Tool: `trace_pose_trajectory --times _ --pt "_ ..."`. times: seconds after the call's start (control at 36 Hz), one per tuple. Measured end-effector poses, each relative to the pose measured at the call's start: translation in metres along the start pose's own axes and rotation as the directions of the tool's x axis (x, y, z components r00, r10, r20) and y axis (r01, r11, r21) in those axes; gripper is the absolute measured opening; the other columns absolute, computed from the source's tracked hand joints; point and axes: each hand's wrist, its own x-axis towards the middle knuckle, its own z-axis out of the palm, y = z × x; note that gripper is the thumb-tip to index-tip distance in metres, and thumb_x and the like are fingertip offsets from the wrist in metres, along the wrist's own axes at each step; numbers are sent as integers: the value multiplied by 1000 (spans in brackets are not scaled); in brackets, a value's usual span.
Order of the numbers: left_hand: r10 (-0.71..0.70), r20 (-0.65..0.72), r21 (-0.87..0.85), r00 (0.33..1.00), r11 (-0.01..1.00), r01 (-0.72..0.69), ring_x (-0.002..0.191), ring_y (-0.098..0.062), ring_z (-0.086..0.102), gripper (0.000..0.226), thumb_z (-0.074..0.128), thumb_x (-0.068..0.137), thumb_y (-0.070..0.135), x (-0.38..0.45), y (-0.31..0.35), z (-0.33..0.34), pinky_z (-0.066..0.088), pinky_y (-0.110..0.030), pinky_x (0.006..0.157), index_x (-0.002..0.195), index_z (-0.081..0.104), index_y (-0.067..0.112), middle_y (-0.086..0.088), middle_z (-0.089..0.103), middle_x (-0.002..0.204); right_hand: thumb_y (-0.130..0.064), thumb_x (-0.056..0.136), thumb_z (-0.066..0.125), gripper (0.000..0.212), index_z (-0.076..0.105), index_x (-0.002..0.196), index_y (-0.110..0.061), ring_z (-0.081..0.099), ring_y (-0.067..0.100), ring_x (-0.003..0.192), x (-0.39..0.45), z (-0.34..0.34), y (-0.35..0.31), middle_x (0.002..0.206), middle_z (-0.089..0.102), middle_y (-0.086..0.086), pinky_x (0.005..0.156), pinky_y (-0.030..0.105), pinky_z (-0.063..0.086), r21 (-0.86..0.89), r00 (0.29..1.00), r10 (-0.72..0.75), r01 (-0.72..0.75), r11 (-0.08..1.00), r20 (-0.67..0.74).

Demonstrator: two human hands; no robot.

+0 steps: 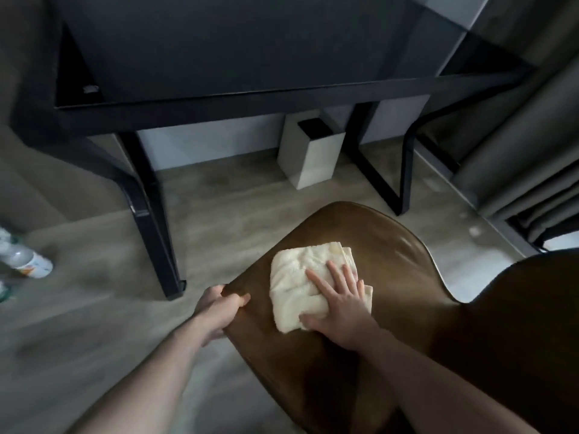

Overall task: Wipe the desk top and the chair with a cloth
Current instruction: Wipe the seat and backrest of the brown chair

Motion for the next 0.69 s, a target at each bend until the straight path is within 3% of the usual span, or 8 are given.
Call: trace_pose_trajectory --times 0.08,0.17,0.31,0.39,0.5,0.58,0.64,0.69 --pt "21 -26 -63 999 998 -22 82 -19 71 29 72 91 33 -9 -16 4 55 -30 73 110 68 12 3 74 89 -87 78 50 94 1 155 -63 -22 24 157 12 -11 -4 172 -14 -9 126 58 -8 -28 999 6 -5 1000 39" --pt "64 -65 -28 996 997 -66 92 -21 65 29 66 94 36 -20 -23 11 53 -32 82 115 61 17 0 67 104 -85 78 50 95 8 158 -57 -18 26 157 6 -12 -11 173 -8 -7 125 58 -5 -35 999 31 -30 999 21" --pt "206 -168 333 964 932 -141 127 -31 51 48 46 95 36 -41 -24 21 44 -38 102 139 53 18 -9 53 142 -83 87 43 90 10 163 -46 -5 38 158 -28 -15 -26 173 1 5 126 55 -5 -117 996 87 -82 990 37" --pt "287 -87 489 954 846 -210 146 -31 29 62 41 92 26 -60 -16 27 29 -42 119 154 39 19 -7 32 162 -78 92 40 85 13 163 -40 6 43 155 -58 -14 -33 170 7 11 126 55 2 -106 986 134 -123 987 98" --pt "240 -9 522 971 829 -200 155 -28 11 70 38 94 26 -70 -5 34 17 -44 125 161 20 20 -1 14 169 -79 90 42 81 32 152 -27 23 47 146 -75 -8 -43 159 26 17 123 58 16 -81 974 222 -218 973 45" --pt "253 -25 472 967 856 -212 155 -26 10 70 36 94 25 -59 -15 33 13 -39 126 162 20 22 2 13 170 -81 89 44 100 6 163 -24 -5 51 154 -70 5 -43 171 -7 16 124 63 2 -31 969 238 -237 971 67" --pt "258 -27 436 966 873 -221 155 -26 11 69 35 94 26 -48 -21 32 12 -38 126 161 22 24 3 15 169 -83 88 43 107 -16 162 -34 -17 52 153 -58 14 -40 169 -25 12 122 67 -4 25 968 244 -246 969 60" --pt "271 -30 417 962 878 -234 155 -26 13 68 36 94 27 -41 -24 33 13 -40 126 161 24 25 4 17 169 -84 87 41 102 -23 157 -46 -20 56 150 -41 19 -37 168 -30 8 118 73 -5 47 970 242 -243 969 23"
